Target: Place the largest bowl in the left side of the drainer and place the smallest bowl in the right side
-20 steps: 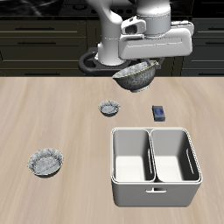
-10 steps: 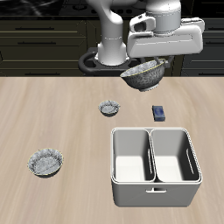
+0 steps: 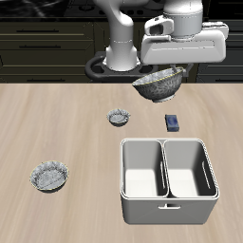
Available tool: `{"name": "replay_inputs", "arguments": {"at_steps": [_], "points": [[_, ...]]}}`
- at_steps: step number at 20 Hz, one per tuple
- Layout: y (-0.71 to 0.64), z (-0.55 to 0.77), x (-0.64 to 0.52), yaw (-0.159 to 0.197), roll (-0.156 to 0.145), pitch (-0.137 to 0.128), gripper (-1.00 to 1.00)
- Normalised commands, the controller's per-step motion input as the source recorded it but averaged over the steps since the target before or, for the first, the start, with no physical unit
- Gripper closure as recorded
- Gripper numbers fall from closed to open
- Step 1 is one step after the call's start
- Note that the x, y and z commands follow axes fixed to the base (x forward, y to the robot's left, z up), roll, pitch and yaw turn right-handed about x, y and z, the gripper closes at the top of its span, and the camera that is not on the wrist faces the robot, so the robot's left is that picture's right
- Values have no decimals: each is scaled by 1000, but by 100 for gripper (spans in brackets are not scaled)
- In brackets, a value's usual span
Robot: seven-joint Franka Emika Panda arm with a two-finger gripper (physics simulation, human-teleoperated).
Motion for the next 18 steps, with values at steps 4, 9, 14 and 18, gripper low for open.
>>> {"name": "replay_inputs", "arguments": {"at_steps": [4,9,14,18], "points": [[45,-16,284,-43,-25,22,100],[141,-27,242,-30,-9,18,100],[186,-85,203,-16,-4,22,100],[246,-4,139,-12,5,13,100]]}}
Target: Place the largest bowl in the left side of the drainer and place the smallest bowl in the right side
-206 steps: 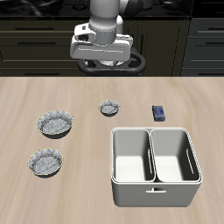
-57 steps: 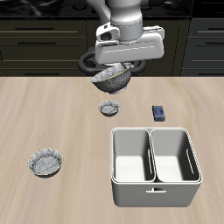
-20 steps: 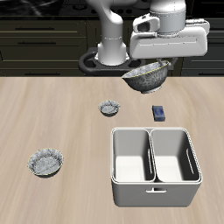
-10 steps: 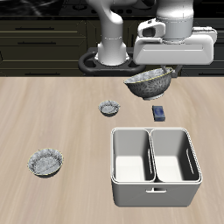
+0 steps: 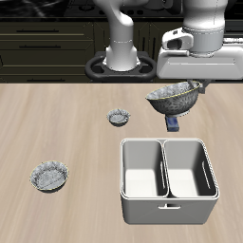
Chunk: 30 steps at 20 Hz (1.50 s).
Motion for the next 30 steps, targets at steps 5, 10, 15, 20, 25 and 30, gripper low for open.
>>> {"name": "replay_inputs", "arguments": {"at_steps": [5,10,15,20,25,30], "points": [[150,12,108,-10,-1,-4,100],[-22,-48,171,2,-13,6,100],[-180,-144,204,28,-38,7,100],[-135,-106,74,53,-17,-1,100],[-105,-39,49,29,-26,-11,100],[-40,-159,104,8,-6,20,100]]}}
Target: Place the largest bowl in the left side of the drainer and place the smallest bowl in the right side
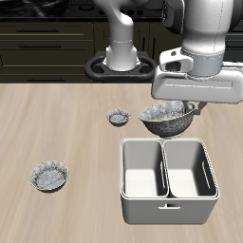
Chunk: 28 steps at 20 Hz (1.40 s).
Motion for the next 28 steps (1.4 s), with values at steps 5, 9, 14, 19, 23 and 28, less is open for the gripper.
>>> {"name": "replay_inputs", "arguments": {"at_steps": [5,9,14,19,23,28], "points": [[83,-255,60,13,12,29,100],[142,-227,28,3,15,36,100],[147,-225,5,22,26,26,100],[-43,-185,63,7,-11,27,100],[-161,-91,46,12,-46,11,100],[-49,-85,-33,27,-3,44,-100]]}}
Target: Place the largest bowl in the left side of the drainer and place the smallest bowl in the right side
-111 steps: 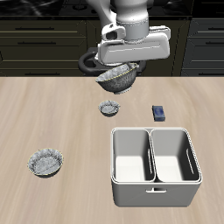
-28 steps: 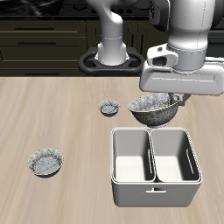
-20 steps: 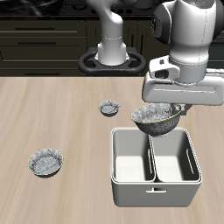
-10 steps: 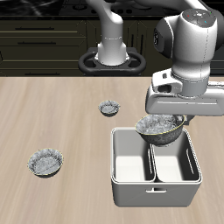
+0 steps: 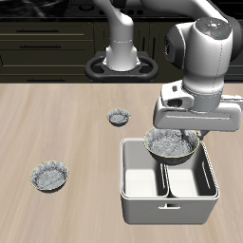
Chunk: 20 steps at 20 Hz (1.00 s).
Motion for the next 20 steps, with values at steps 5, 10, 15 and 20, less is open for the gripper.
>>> {"name": "replay_inputs", "arguments": {"at_steps": [5,10,15,20], "points": [[-75,93,1,-3,-9,-7,-100],[-83,104,-32,-2,-14,-13,-100],[-50,176,-152,-7,21,-28,-100],[-84,216,-269,38,49,-44,-100]]}}
